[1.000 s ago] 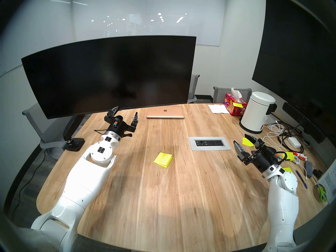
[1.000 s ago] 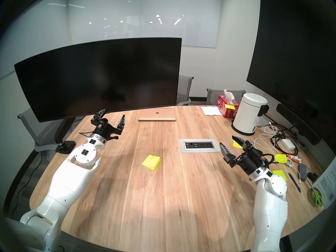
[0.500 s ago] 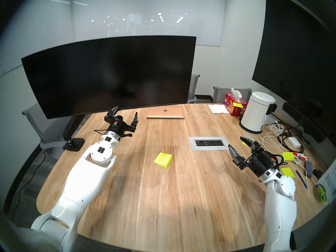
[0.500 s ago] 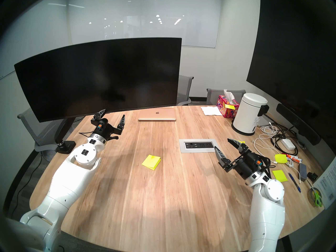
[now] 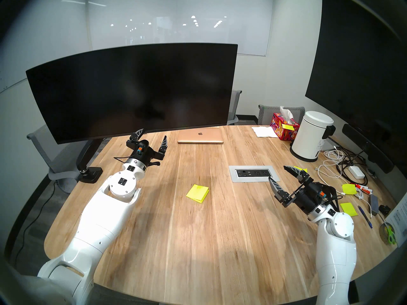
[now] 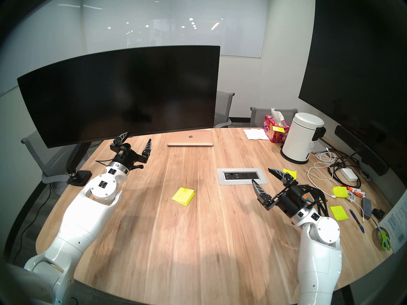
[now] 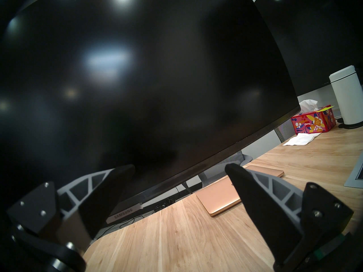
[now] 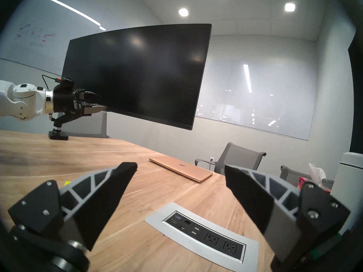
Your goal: Peel one sticky note off the pad and stick it onto the monitor, then press it flat
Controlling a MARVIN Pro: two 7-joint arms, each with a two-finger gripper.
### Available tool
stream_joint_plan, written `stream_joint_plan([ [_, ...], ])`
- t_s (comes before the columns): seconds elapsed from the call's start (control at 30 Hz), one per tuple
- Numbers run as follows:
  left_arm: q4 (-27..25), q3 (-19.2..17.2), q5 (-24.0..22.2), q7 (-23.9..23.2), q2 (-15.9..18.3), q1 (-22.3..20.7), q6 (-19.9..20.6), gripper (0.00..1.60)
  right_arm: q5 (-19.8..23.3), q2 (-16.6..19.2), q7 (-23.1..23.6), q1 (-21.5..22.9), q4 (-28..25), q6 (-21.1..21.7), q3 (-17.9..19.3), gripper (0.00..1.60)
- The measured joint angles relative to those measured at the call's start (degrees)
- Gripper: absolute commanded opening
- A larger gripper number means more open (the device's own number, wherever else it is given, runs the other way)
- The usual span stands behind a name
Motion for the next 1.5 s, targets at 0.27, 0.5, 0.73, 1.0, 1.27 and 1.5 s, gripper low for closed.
stream_joint_plan([
  [0.27, 0.0, 0.0, 0.0, 0.0, 0.0, 0.0, 0.0, 1.60, -2.3, -0.9, -0.9, 0.2, -0.6, -0.4, -1.4, 1.60],
  [0.5, 0.0, 0.0, 0.0, 0.0, 0.0, 0.0, 0.0, 1.60, -3.1, -1.0, -1.9, 1.9, 2.2, 0.8, -1.8, 1.60],
  [0.73, 0.0, 0.0, 0.0, 0.0, 0.0, 0.0, 0.0, 1.60, -3.2, -0.4, -2.4, 3.6, 5.2, 1.3, -1.9, 1.60],
  [1.0, 0.0, 0.0, 0.0, 0.0, 0.0, 0.0, 0.0, 1.60, -4.1, 0.1, -2.4, 4.6, 5.5, -0.7, -3.0, 1.60],
  [1.27, 0.0, 0.0, 0.0, 0.0, 0.0, 0.0, 0.0, 1.60, -8.3, -0.2, -2.9, 4.2, 3.2, -3.9, -5.0, 1.60],
  [1.5, 0.0, 0.0, 0.0, 0.0, 0.0, 0.0, 0.0, 1.60, -10.6, -1.3, -3.5, 2.9, 1.5, -5.1, -6.2, 1.60],
])
